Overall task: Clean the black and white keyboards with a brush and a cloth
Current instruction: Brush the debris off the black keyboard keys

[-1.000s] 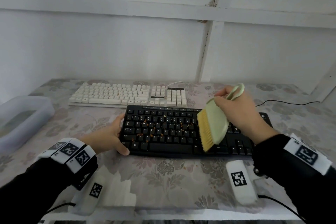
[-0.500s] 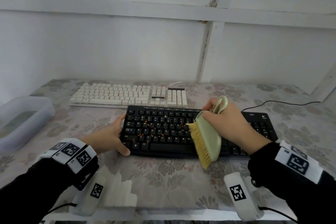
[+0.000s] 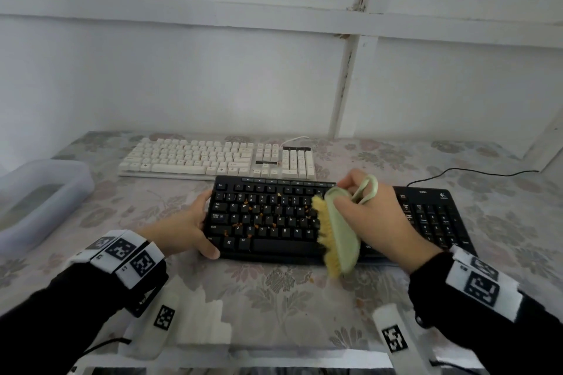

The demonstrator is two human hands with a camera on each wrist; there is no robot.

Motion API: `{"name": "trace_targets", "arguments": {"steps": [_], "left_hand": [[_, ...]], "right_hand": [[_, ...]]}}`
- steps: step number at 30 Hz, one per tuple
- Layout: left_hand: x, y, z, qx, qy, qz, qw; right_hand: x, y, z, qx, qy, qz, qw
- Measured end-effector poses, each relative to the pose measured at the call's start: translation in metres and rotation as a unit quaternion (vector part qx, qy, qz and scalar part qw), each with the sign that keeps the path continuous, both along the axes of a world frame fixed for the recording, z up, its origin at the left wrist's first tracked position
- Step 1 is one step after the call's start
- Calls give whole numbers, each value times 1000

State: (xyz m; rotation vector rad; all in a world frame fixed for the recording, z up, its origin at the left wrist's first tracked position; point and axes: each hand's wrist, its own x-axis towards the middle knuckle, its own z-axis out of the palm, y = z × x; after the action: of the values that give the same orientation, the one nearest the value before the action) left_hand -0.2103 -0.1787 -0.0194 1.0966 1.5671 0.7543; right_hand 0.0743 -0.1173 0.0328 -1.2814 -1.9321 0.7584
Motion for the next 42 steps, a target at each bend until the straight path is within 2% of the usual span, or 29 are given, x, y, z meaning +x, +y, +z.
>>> {"name": "trace_targets", "arguments": {"steps": [4,10,17,30,34,37,39,42], "left_hand": [[0,1,-1,0,-2,1,1000],[-3,2,-3,-2,-6,6,1000],[-1,1,-2,11,-20,0,1000],[-6,3,-3,-4,30,-14,999],[-11,5,-9,-6,43,-26,999],[-14,7,-11,-10,52,-26,998],[-15,7,-13,-9,60,-30,998],[-18,8,-17,-7,72,-32,997]], "right_hand": [[9,-13,9,-35,-30,14,999],[11,20,39,47,92,-44,994],[13,34,37,13,125,-51,991],[-19,19,15,17,76,-18,997],[-11,-3,-1,19,24,-18,999],[-2,-16,-3,-22,-19,-14,999],[2,-13,6,-31,-11,-28,999],[-1,2,22,8,56,-55,997]]}}
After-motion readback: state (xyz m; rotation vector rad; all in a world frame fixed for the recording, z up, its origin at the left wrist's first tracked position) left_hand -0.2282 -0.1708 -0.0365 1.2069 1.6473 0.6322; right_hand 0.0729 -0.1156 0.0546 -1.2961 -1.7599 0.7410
